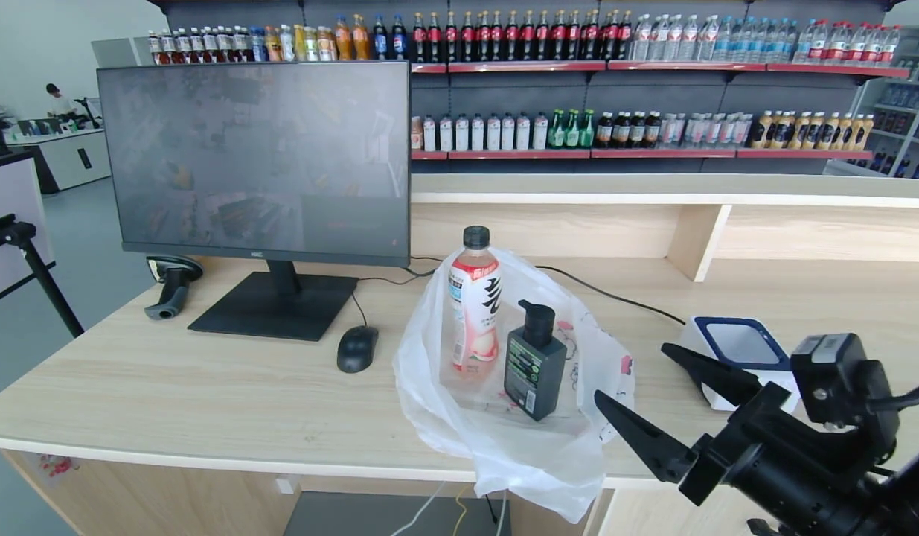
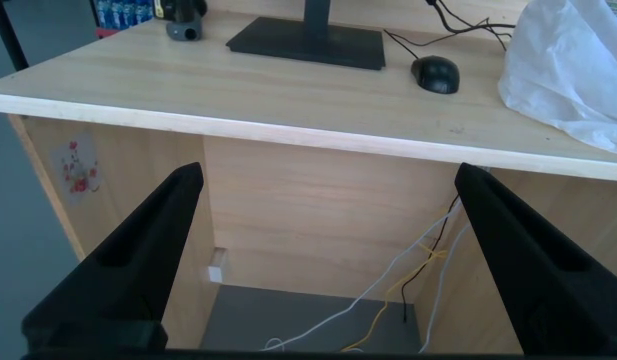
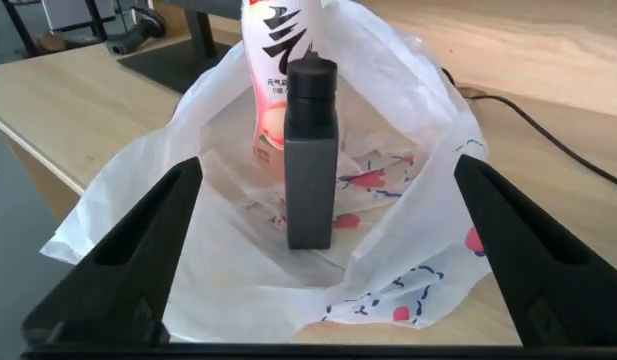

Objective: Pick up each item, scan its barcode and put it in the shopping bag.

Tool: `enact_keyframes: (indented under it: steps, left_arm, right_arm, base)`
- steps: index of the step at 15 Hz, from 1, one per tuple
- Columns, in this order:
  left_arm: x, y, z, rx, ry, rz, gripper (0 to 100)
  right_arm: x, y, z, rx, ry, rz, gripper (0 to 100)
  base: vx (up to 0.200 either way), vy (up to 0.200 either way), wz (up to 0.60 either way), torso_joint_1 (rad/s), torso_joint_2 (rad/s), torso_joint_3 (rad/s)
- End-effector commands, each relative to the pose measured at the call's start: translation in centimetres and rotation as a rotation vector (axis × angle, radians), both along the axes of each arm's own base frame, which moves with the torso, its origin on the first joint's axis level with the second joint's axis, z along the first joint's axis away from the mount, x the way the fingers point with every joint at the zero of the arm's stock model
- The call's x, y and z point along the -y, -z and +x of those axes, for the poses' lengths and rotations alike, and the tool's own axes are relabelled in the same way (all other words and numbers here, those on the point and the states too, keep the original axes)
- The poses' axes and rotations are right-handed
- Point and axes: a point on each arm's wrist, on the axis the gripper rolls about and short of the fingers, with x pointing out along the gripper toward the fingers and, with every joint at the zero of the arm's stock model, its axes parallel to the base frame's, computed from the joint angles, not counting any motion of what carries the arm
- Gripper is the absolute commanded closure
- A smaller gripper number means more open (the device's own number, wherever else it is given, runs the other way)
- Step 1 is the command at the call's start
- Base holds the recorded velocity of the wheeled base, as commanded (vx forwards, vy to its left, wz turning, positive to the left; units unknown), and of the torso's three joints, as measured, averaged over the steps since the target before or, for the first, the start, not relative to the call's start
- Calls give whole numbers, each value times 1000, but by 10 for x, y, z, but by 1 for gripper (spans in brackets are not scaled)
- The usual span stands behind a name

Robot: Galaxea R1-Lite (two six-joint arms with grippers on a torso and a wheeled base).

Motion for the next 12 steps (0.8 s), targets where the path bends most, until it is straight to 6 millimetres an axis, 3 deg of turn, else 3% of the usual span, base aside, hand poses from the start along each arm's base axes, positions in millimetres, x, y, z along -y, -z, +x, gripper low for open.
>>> enact_keyframes:
  steps: [1,6,8,12]
  left_arm:
    - [0,0,0,1,0,0,0]
    - [0,0,0,-1,0,0,0]
    - [0,0,0,-1,0,0,0]
    - [0,0,0,1,0,0,0]
  right_arm:
    - [28,-21,-29,106,28,81,0]
    - [54,-49,-64,261,23,218,0]
    - [62,-44,-75,229,22,158,0]
    - [91,-5,-115,31,5,-32,0]
  base:
    - [0,0,0,0,0,0]
    - [0,0,0,0,0,0]
    - [0,0,0,0,0,0]
    - [0,0,0,0,0,0]
